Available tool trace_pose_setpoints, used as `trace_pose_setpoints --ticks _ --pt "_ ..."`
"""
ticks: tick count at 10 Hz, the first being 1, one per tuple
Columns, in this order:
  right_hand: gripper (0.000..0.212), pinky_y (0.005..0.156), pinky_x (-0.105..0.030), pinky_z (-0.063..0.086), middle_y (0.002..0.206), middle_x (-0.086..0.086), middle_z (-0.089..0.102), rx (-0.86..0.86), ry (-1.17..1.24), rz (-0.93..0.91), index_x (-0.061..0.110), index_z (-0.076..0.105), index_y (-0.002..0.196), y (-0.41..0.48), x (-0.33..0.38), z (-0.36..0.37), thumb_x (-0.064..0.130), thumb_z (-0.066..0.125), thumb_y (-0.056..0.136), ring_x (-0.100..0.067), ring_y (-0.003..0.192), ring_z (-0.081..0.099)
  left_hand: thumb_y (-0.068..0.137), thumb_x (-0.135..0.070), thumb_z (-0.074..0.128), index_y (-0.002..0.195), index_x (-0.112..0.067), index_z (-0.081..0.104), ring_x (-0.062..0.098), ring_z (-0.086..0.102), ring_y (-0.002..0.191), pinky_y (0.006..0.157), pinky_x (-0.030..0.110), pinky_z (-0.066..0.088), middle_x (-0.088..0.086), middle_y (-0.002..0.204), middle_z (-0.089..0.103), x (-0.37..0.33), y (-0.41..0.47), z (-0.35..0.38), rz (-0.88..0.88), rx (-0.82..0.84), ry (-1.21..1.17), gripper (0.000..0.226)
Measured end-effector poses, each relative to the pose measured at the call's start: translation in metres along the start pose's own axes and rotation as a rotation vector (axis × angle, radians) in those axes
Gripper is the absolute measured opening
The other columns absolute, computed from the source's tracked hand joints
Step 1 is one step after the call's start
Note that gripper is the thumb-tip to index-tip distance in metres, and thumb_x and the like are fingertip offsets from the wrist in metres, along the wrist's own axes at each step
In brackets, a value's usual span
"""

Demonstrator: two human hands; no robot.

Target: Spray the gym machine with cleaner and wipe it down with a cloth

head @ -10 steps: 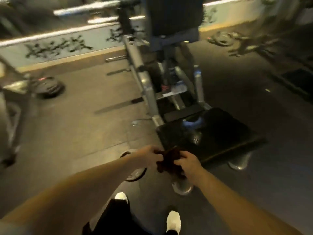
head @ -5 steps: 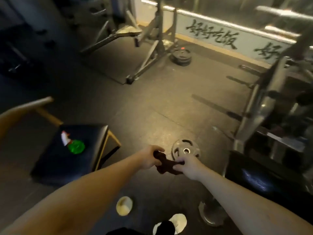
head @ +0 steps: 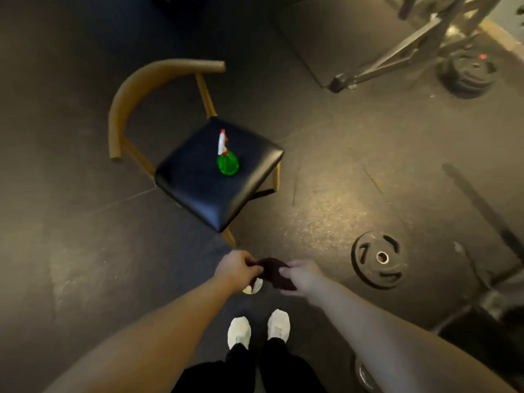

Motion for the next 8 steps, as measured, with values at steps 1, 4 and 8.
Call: trace_pose_setpoints --ticks 1,4,8 --pt "0.025 0.069 -0.039 0.063 0.121 -0.023 0.063 0.052 0.169 0.08 0.004 0.063 0.124 0.069 -0.024 0.036 0.004 0.065 0.099 -0.036 0.108 0.064 0.091 -0.036 0.076 0.097 -0.025 0.064 0.014 0.064 0.083 0.065 0.027 0.046 -0.006 0.089 0.066 0.039 0.047 0.036 -0.11 -0.045 -0.081 0.018" --pt "0.015 0.086 -0.042 0.06 0.105 -0.01 0.063 0.013 0.383 0.263 0.008 0.065 0.114 0.354 -0.163 0.138 0.002 0.061 0.101 -0.021 0.09 0.062 0.093 -0.034 0.073 0.101 -0.029 0.061 0.017 0.069 0.085 0.082 0.038 0.059 -0.001 0.096 0.071 0.207 0.289 0.219 -0.307 0.027 -0.193 0.016" --pt "0.018 0.1 -0.047 0.056 0.108 -0.019 0.067 -0.108 0.718 0.442 0.008 0.069 0.11 0.394 -0.228 0.171 -0.002 0.059 0.1 -0.03 0.095 0.067 0.1 -0.024 0.061 0.111 -0.027 0.065 0.033 0.066 0.107 0.099 0.049 0.055 0.012 0.118 0.069 0.271 0.329 0.269 -0.296 0.18 -0.194 0.013"
Point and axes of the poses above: each hand's wrist, its own y-axis towards the middle knuckle, its own z-axis out of the palm, x = y × z, the point moved 1 cm from there along y, towards the middle knuckle
